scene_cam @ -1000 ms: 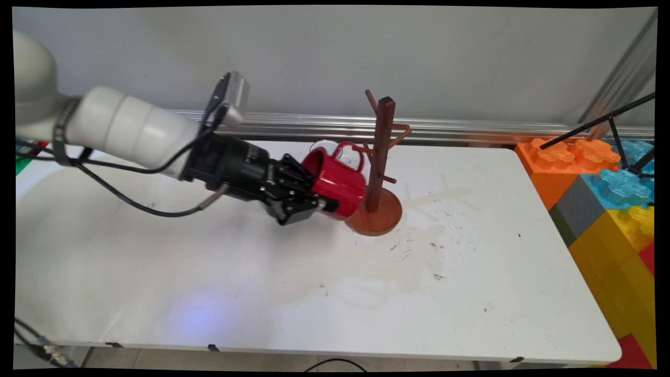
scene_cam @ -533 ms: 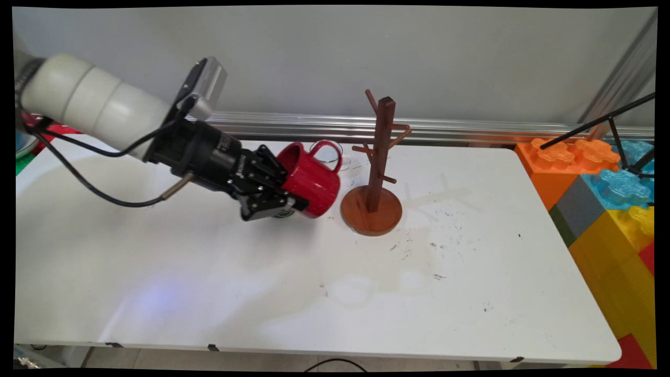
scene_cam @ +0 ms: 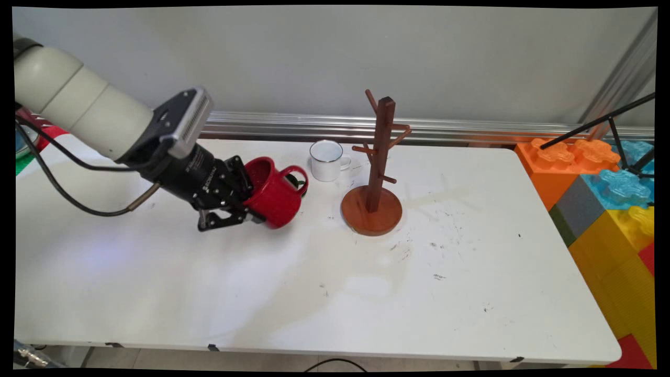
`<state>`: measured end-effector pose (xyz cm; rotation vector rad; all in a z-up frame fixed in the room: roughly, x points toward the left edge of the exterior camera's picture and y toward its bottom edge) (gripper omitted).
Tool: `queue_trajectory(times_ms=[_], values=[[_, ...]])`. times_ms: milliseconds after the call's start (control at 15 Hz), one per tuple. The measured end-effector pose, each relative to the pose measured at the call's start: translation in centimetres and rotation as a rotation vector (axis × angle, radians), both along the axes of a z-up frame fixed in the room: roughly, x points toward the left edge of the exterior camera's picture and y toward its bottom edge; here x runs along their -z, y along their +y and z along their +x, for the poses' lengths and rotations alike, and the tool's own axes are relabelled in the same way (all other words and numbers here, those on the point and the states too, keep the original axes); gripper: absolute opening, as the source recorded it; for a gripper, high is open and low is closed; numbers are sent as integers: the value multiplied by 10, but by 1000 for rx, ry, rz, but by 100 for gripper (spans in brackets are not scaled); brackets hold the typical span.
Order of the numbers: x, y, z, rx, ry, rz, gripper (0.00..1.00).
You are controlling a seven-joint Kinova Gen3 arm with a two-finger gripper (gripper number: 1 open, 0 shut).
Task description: Place the picked object on the table
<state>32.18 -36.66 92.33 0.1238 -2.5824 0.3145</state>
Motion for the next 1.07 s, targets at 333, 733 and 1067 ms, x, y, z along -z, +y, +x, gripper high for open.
queue_trajectory(times_ms=[333,733,1067], values=[[28,-6,-2,68,-168,-13,0],[75,-11,-21,102,-241,11,0],[103,-19,-41,119,-248,18,0]])
